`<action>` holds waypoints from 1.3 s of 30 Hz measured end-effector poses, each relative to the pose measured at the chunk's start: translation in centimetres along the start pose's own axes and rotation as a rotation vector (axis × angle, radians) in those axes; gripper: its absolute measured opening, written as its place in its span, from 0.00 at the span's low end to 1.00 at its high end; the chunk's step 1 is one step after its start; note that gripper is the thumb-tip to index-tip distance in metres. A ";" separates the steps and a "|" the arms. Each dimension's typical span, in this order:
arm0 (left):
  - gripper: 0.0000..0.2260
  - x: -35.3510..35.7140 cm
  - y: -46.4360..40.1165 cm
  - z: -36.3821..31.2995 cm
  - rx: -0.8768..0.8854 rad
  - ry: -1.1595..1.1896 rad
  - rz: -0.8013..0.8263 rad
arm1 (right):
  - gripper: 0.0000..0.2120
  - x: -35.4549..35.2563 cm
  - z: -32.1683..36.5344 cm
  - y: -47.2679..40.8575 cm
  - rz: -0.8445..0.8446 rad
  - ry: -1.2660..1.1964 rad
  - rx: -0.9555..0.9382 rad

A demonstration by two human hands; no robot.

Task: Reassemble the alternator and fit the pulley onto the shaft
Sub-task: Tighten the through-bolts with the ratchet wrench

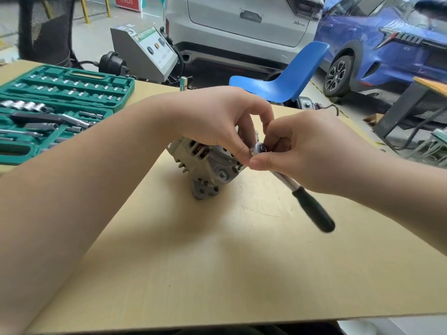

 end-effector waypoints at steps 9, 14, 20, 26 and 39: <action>0.20 1.1 -1.7 -0.6 -0.102 -0.005 -0.170 | 0.08 -1.3 -3.2 -1.7 0.052 0.015 -0.026; 0.19 1.1 -2.3 -0.3 -0.142 0.018 -0.203 | 0.06 -0.8 -4.1 -2.0 0.054 -0.006 0.010; 0.19 1.1 -2.2 -0.2 -0.125 -0.009 -0.167 | 0.04 -1.0 -3.8 -1.1 0.031 -0.011 -0.026; 0.19 1.1 -2.0 -0.2 -0.116 -0.020 -0.169 | 0.05 -1.7 -1.9 -1.8 0.056 0.287 -0.123; 0.17 1.1 -2.4 -0.1 -0.105 -0.052 -0.099 | 0.17 -1.6 -2.5 -2.4 0.118 0.054 0.105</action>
Point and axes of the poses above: each hand's wrist, its own y-axis away from the middle knuckle, its own x-axis out of the palm, z = x × y, the point moved 3 cm from there along -y, towards the middle knuckle, and after that the axes turned 8 degrees about z, right-handed, at the moved point
